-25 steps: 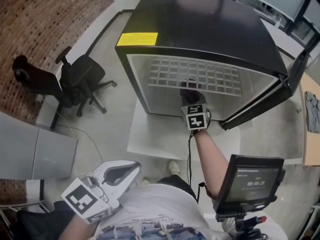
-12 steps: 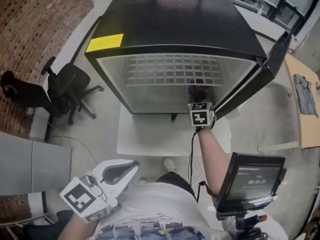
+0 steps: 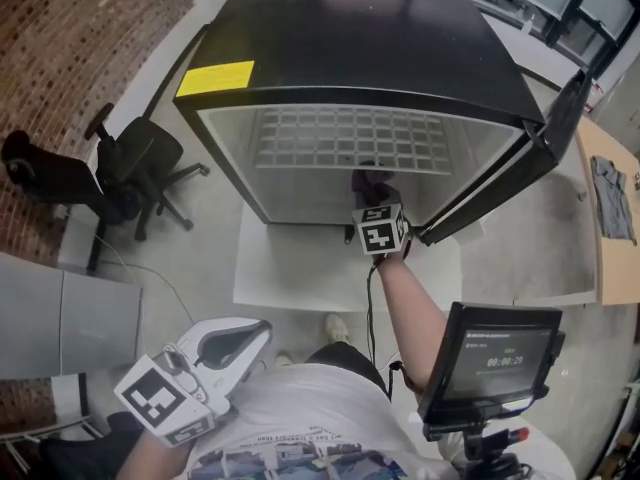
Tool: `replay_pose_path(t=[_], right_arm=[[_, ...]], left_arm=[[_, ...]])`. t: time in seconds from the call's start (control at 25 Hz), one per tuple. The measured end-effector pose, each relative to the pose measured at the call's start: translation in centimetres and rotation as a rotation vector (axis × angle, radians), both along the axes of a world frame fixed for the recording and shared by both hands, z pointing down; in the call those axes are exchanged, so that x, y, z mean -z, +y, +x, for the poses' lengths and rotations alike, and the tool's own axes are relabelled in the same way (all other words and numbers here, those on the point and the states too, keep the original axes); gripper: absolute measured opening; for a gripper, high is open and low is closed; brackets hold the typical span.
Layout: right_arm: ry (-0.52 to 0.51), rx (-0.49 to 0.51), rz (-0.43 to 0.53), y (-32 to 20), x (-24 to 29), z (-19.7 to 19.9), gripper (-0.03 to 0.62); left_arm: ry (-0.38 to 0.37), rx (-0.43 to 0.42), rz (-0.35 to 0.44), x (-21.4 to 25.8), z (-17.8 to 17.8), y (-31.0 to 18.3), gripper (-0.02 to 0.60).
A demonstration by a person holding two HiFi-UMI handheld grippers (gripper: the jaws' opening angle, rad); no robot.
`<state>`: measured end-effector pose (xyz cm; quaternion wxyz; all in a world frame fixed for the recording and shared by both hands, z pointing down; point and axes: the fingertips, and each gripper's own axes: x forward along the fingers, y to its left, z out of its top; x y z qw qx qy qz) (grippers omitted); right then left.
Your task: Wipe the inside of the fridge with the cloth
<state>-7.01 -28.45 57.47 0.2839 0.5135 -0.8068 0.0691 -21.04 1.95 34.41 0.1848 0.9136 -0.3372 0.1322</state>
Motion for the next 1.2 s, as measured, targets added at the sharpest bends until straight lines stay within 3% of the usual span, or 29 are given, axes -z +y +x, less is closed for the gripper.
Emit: replay_pose_path(t=[0.28, 0.48, 0.6, 0.84, 1.04, 1.2], right_arm=[[-0.025, 0.105, -0.008, 0.4, 0.1, -6.3, 0.081], [-0.047, 0.161, -0.022, 0.8, 0.0, -10.4, 0.080], [-0.063, 0.195, -0.028, 1.2, 0.0, -12.8, 0.081], [-0.094, 0.254, -0.034, 2.1, 0.2, -16.7, 0.081], [-0.104, 0.287, -0.017, 3.0, 0.6, -17.7, 0.081], [-0.095, 0.271, 0.018, 3.0, 1.4, -15.8, 0.081]], left_arm=[[0.047, 0.062, -0.027, 1.1, -0.4, 0.4, 0.008], [-0.001, 0.103, -0.012, 0.4, -2.7, 1.2, 0.008], [0.024, 0.136, -0.028, 0.8, -3.1, 1.4, 0.008], [-0.018, 0.162, -0.023, 0.1, -5.0, 2.2, 0.008], [0.008, 0.163, -0.036, 0.5, -4.7, 2.3, 0.008], [0.010, 0.133, -0.039, 0.3, -4.2, 2.1, 0.008]])
